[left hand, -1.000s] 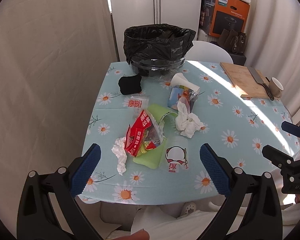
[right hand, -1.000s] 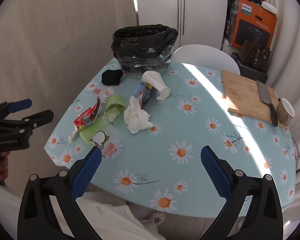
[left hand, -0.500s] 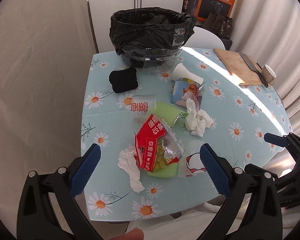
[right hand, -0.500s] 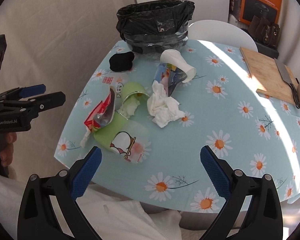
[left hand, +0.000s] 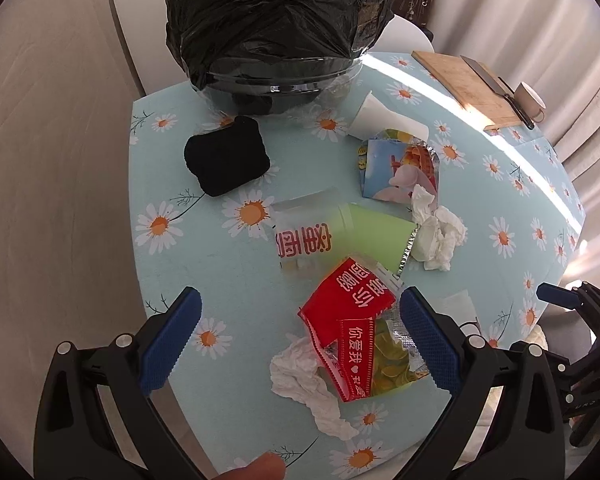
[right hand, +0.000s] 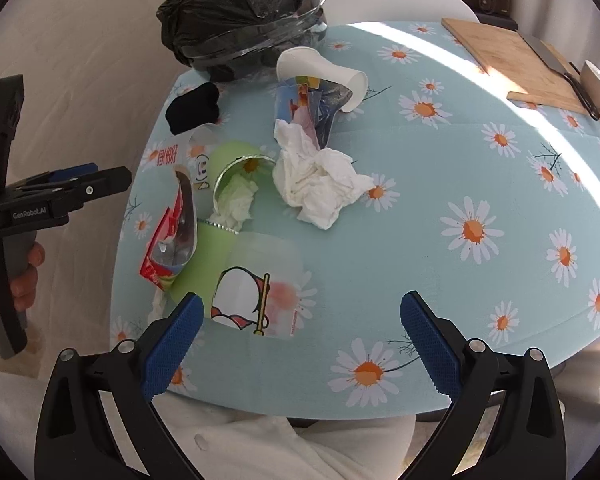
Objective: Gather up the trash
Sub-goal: 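Move both tools toward the clear plastic cups on the table, then grasp a clear plastic cup with the right tool while the left tool grasps another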
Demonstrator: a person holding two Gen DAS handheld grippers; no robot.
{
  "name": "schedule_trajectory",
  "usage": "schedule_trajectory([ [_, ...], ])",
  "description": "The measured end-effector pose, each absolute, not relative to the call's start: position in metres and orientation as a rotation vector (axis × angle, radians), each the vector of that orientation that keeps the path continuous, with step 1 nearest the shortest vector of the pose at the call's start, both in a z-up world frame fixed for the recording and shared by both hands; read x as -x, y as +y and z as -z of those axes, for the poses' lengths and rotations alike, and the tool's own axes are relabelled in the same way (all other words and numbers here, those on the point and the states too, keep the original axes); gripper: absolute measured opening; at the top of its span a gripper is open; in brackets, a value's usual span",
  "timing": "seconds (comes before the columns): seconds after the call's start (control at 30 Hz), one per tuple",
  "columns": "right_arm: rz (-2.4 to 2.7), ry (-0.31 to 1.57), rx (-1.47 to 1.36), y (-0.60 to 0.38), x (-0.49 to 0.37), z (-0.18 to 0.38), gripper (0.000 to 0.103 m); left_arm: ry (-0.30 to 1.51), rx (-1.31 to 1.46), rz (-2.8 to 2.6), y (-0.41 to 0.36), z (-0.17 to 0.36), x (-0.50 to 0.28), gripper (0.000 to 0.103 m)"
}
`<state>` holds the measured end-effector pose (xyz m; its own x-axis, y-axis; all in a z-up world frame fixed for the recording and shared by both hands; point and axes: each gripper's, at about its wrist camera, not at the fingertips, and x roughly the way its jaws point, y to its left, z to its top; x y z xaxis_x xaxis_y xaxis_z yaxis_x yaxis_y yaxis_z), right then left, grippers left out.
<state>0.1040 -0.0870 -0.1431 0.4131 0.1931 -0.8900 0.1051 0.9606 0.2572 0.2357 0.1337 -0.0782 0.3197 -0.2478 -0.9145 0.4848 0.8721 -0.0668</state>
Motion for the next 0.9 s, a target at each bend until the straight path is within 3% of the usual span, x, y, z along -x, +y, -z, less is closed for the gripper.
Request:
schedule_trajectory([
  [0.63, -0.167, 1.329, -0.34, -0.072, -0.159, 0.199, 0.093, 1.263, -0.245, 0.455, 0.107, 0.124, -0.293, 0.097],
  [0.67, -0.172, 1.336, -0.352, -0.073, -0.16, 0.201, 0.089, 1.274, -0.24, 0.448, 0.107, 0.126, -0.294, 0.096],
  [0.8, -0.19, 1.362, -0.417, -0.077, -0.163, 0.211, 0.061, 1.306, -0.223, 0.452, 0.109, 0.13, -0.297, 0.079],
  [0.83, -0.2, 1.369, -0.425, -0.078, -0.162, 0.213, 0.06, 1.308, -0.221, 0.452, 0.109, 0.129, -0.297, 0.067],
  [0.9, -0.217, 1.371, -0.447, -0.08, -0.163, 0.214, 0.055, 1.324, -0.216, 0.444, 0.112, 0.13, -0.297, 0.056],
])
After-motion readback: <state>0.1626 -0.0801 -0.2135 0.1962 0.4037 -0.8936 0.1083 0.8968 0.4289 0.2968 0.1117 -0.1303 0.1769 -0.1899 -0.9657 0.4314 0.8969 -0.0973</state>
